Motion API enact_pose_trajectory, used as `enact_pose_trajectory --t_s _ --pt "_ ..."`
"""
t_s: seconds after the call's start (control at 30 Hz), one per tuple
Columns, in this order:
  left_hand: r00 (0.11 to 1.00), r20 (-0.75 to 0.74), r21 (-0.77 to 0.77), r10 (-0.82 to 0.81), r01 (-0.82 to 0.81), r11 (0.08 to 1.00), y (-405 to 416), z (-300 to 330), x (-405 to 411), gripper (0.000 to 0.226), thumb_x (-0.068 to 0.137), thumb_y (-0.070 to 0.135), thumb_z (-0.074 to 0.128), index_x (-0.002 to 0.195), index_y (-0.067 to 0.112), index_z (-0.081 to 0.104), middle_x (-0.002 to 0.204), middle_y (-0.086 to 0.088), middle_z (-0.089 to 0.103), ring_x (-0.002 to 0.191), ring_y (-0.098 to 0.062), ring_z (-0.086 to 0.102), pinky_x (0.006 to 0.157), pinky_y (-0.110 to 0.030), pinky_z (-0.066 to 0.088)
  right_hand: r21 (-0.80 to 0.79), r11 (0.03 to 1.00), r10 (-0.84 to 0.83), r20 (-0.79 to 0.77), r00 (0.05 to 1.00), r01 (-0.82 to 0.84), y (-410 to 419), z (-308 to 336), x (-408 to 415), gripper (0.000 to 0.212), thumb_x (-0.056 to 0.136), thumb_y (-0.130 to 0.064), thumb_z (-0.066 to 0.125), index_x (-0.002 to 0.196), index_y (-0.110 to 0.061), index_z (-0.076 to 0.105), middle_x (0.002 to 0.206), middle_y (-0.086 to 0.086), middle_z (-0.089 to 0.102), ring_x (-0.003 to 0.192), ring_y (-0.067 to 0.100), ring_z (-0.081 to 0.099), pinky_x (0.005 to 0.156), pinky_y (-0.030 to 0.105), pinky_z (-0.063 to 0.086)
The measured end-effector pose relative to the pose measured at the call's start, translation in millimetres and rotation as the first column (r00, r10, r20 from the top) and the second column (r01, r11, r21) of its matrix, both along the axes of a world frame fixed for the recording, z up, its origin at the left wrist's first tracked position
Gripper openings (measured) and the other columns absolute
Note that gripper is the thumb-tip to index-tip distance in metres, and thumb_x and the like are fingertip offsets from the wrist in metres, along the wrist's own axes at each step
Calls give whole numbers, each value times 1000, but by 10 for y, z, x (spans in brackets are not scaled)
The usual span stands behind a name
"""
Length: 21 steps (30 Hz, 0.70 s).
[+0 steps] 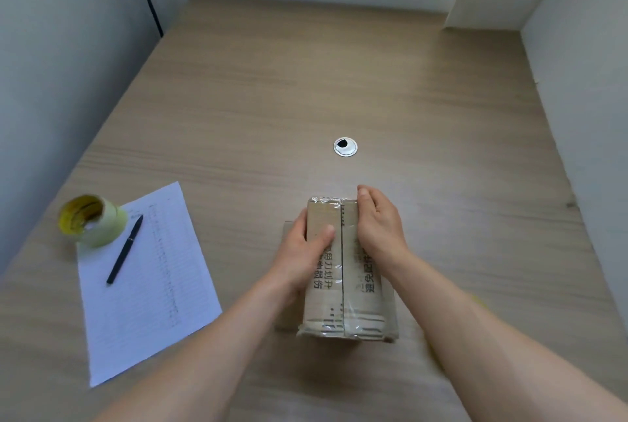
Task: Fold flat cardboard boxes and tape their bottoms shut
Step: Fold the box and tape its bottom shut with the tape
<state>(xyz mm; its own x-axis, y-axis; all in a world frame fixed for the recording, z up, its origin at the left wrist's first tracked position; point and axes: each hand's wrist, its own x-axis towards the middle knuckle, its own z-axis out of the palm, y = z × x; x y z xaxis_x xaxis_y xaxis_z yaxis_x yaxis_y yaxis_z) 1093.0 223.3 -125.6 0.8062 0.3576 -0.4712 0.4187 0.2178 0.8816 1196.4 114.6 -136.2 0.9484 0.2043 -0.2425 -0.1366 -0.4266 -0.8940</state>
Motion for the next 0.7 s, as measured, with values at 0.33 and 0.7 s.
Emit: enact_pose_trajectory --t_s 0.33,0.7 --pt "999 -8 227 -49 49 973 -285 -56 -465 63 71 17 83 126 25 52 94 17 73 85 1 69 79 -18 54 2 995 97 -130 987 -97 -25 32 9 46 79 -50 74 117 -28 61 102 -6 67 93 11 66 88 33 53" --pt "995 -72 153 -64 75 985 -248 156 -663 43 89 21 69 128 28 55 107 10 72 100 -11 69 91 -39 55 -364 928 42 -107 993 -79 -15 346 -121 72 94 -67 13 117 -18 61 125 9 62 116 31 56 98 43 43"
